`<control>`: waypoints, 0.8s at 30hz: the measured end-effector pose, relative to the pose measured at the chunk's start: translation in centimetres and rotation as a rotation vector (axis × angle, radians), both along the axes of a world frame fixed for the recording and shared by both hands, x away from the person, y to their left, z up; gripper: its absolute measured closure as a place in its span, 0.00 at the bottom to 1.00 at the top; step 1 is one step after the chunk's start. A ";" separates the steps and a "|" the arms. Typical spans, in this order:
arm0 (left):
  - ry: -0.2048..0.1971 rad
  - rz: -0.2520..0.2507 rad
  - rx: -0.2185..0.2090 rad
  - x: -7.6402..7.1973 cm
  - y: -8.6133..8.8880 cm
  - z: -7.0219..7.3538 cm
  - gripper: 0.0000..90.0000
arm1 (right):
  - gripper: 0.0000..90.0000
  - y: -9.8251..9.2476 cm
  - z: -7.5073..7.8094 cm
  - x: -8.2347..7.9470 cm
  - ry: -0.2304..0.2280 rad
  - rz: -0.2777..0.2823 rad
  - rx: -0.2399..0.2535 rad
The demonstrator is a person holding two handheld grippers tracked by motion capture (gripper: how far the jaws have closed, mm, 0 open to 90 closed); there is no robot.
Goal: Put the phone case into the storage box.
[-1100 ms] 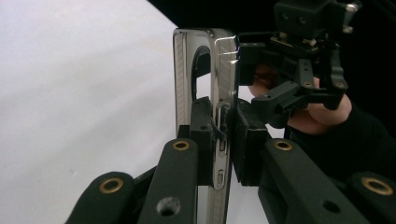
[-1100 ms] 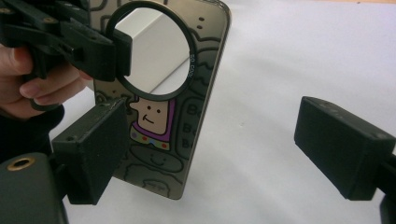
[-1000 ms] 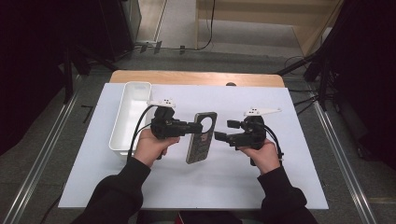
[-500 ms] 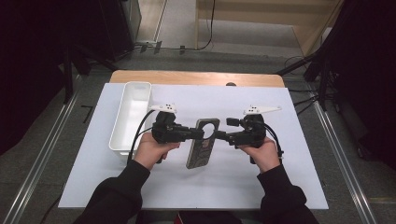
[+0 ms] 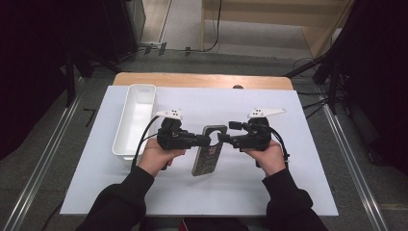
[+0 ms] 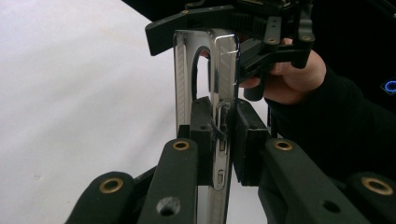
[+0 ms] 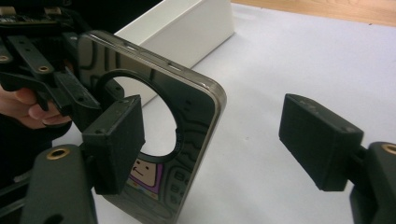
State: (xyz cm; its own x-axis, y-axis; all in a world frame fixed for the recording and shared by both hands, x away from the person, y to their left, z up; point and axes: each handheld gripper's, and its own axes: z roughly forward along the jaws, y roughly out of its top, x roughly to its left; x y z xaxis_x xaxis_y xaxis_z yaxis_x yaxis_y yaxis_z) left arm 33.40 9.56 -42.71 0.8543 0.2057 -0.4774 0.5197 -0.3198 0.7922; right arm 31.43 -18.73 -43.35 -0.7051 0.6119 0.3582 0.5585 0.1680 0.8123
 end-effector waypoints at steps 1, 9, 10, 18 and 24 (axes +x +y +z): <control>0.000 -0.001 -0.005 0.0 0.0 0.0 0.89 | 0.25 0.0 0.0 0.0 0.000 0.001 -0.003; -0.008 -0.015 -0.022 0.0 0.1 0.1 0.89 | 0.36 0.3 -0.5 0.2 0.005 0.001 0.008; -0.008 -0.016 -0.022 0.0 0.1 0.1 0.89 | 0.39 0.3 -0.6 0.2 0.011 0.000 0.016; -0.009 -0.011 -0.025 0.0 0.2 0.0 0.89 | 0.54 0.4 -1.3 0.4 0.034 0.034 0.058; -0.021 -0.007 -0.025 0.1 0.2 0.0 0.89 | 0.64 0.4 -1.5 0.5 0.047 0.055 0.093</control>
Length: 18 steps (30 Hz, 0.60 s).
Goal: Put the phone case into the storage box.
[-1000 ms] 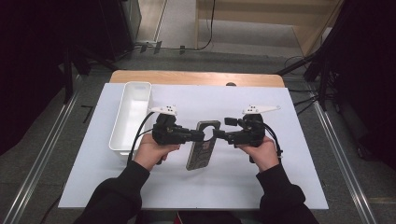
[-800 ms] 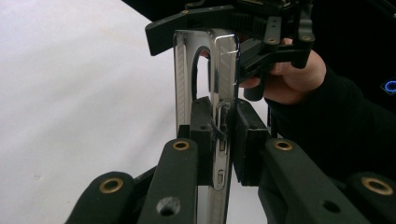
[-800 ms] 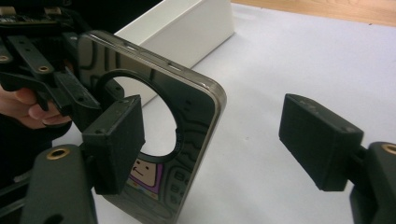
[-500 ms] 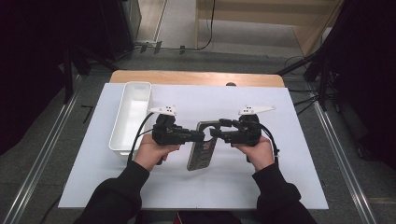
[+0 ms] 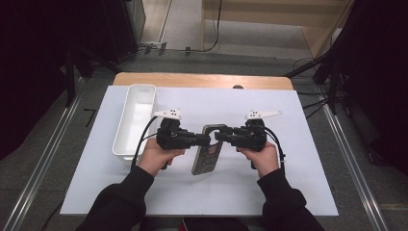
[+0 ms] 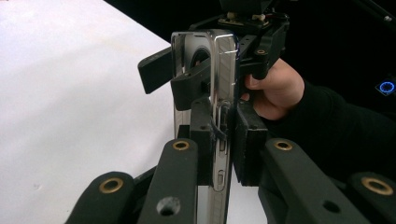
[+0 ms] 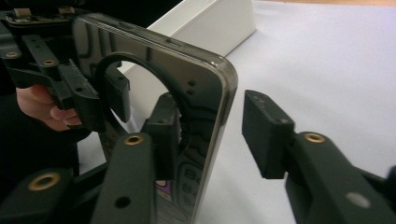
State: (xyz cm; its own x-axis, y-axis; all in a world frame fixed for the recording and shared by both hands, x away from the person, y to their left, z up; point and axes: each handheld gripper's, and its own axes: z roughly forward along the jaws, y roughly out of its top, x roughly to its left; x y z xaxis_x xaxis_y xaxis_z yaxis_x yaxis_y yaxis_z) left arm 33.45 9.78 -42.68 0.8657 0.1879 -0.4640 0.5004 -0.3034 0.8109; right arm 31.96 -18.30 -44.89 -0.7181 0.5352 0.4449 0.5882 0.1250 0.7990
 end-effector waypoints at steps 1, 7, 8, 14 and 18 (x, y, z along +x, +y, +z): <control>-0.001 0.002 0.000 0.0 0.0 0.0 0.89 | 0.67 0.0 0.0 0.0 -0.002 0.005 0.006; -0.011 0.006 -0.002 -0.1 -0.1 0.0 0.89 | 0.75 0.1 0.2 -0.2 -0.009 0.005 0.009; -0.011 0.007 -0.004 -0.1 -0.1 0.0 0.89 | 0.75 0.1 0.2 -0.1 -0.006 0.005 0.013; -0.020 0.016 -0.007 -0.1 0.0 0.0 0.88 | 0.76 0.1 0.4 -0.2 0.001 -0.007 0.013; -0.024 0.019 -0.004 -0.1 0.0 0.0 0.88 | 0.77 0.0 0.6 -0.3 -0.001 -0.004 0.013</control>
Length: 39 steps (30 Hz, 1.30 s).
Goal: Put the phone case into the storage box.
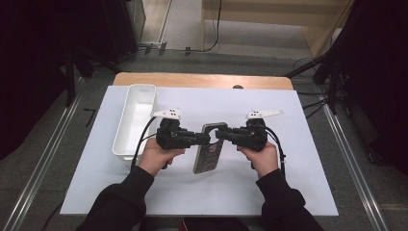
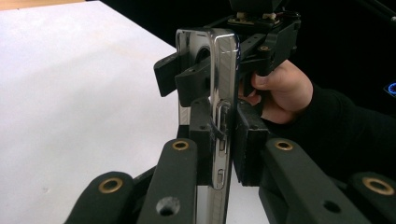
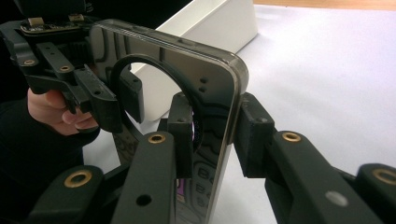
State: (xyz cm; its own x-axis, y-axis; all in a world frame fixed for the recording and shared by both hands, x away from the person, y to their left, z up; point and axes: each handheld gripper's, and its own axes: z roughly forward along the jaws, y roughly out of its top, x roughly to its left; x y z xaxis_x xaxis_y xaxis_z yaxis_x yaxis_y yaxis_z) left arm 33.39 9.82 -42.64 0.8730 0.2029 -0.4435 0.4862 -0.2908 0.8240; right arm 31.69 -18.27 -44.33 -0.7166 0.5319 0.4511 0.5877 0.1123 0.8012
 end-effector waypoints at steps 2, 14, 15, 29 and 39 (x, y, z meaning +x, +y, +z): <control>-0.002 0.002 0.000 0.0 0.0 0.0 0.88 | 0.77 0.0 0.0 0.0 0.001 0.003 -0.001; -0.013 0.027 0.008 -0.2 0.0 0.4 0.81 | 0.78 -0.2 0.4 -0.1 -0.005 0.011 -0.013; -0.021 0.032 0.017 -0.3 -0.1 0.5 0.79 | 0.78 -0.2 0.4 -0.1 -0.005 0.010 -0.013; -0.077 0.110 0.084 -0.5 -0.3 1.4 0.37 | 0.78 -0.5 0.9 0.0 0.028 -0.023 -0.051; -0.110 0.119 0.085 -1.0 -0.5 1.7 0.27 | 0.78 -0.9 1.2 -0.1 0.037 -0.047 -0.061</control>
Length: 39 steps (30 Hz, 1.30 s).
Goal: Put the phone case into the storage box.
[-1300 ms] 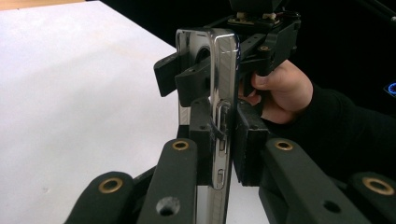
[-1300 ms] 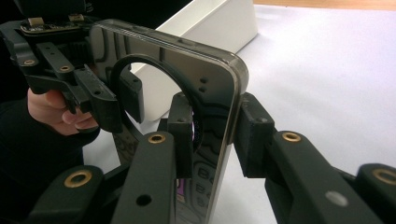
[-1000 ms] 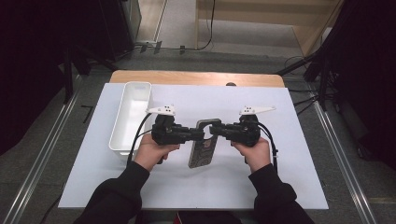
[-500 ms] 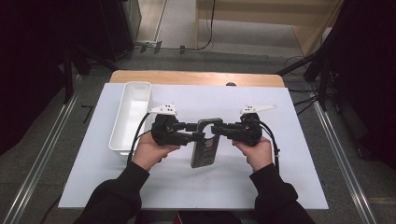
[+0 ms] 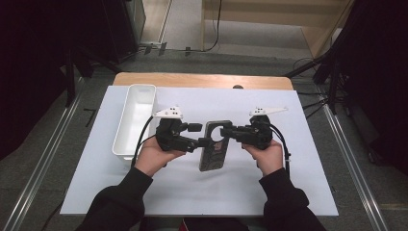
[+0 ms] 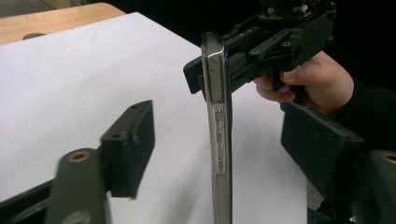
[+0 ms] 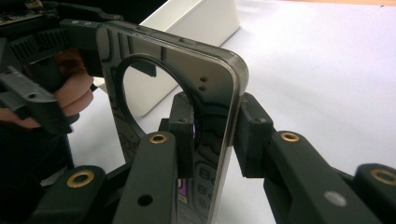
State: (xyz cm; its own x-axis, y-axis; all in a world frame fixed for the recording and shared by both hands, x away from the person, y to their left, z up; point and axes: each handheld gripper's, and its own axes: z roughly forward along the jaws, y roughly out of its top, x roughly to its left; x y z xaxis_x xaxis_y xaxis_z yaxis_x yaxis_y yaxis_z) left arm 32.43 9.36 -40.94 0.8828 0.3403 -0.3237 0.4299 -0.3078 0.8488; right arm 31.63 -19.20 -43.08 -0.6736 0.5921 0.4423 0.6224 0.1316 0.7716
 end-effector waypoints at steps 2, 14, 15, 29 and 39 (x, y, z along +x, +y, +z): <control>-0.011 0.003 0.005 -0.1 0.1 0.1 0.27 | 0.78 -0.1 0.1 0.0 -0.001 -0.002 -0.002; -0.018 0.053 0.018 -0.4 0.2 0.7 0.27 | 0.78 -0.4 0.4 0.0 -0.013 -0.040 -0.020; -0.014 0.058 0.017 -0.4 0.2 0.7 0.27 | 0.78 -0.5 0.4 0.0 -0.013 -0.044 -0.021; -0.042 0.093 0.058 -0.5 0.6 0.5 0.27 | 0.78 -1.0 0.6 0.0 -0.020 -0.077 -0.037; -0.050 0.159 0.059 -0.4 1.0 0.7 0.27 | 0.78 -0.1 1.0 0.6 -0.022 -0.102 -0.074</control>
State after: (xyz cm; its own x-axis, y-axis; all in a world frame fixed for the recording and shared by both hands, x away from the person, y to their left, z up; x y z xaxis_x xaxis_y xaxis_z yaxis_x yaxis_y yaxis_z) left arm 32.02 10.33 -40.29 0.8308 0.4941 -0.2563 0.4350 -0.2891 0.8528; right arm 32.25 -19.35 -42.12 -0.6176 0.6883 0.3805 0.6180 0.1255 0.7761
